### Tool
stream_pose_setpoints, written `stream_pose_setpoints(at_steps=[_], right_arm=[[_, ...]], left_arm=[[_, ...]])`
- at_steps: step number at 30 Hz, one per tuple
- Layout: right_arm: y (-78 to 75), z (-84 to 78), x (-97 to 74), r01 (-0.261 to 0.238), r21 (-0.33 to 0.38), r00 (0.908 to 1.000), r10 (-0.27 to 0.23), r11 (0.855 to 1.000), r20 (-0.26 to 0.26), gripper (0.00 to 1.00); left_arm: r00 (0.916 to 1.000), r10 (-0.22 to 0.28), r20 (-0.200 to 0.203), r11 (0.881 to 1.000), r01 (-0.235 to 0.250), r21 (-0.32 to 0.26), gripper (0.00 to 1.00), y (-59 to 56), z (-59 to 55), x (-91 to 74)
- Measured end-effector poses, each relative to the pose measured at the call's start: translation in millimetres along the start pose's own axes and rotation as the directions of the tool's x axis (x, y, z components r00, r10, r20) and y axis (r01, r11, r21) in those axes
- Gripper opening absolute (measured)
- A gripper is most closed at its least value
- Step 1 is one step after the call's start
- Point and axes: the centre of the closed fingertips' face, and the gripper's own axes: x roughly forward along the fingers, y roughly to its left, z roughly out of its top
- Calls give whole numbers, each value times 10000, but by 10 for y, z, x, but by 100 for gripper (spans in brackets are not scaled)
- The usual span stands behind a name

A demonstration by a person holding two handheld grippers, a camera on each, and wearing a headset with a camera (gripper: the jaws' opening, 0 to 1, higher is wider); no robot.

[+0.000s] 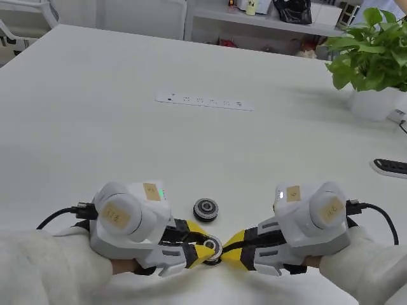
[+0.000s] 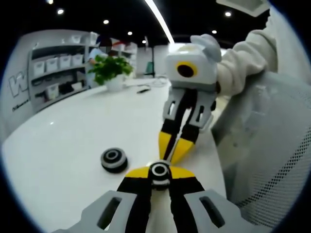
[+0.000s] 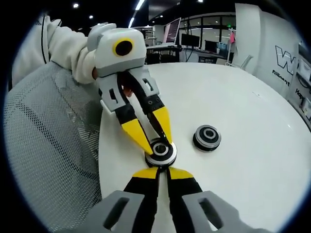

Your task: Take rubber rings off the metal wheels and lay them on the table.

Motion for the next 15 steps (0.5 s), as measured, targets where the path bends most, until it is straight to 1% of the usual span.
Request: stream_pose_setpoints(at_steps=[1,2,3,4,5,7,9,11,13,14,15], right_arm=[[13,-23,0,-14,808,9997,33,9967,-227,2],[4,-24,2,60,1795,9991,18,9837,-432,2],[4,-26,5,-68,2005,9984,178,9797,-529,2],[13,-19,12,-164,2200,9983,281,9754,-506,2],[10,-18,11,-245,1703,9986,322,9851,-424,1],[23,-23,5,-184,1646,9988,255,9862,-412,1],[21,-11,14,-112,1356,9981,193,9907,-585,1],[17,-10,15,15,1593,9968,112,9872,-787,2],[13,-17,13,24,1545,9967,102,9880,-808,2],[12,-22,11,60,1836,9964,97,9830,-842,2],[9,-23,13,60,1940,9963,107,9810,-850,2]], left_arm=[[10000,0,-1,10000,0,-6,14,-1,0,0],[10000,-5,2,10000,5,-11,14,-2,2,0],[10000,-11,6,10000,11,-23,14,-4,2,0],[10000,-31,7,10000,31,-17,14,-10,2,1],[10000,-40,6,10000,40,-14,14,-12,1,1],[10000,-59,10,10000,59,5,14,-14,2,4],[10000,-59,12,10000,59,12,14,-14,3,6],[10000,-56,13,10000,56,16,14,-13,4,7],[10000,-52,10,10000,52,24,14,-12,4,7],[10000,-49,8,10000,49,28,14,-12,4,7],[10000,-47,5,10000,47,39,14,-11,4,8]])
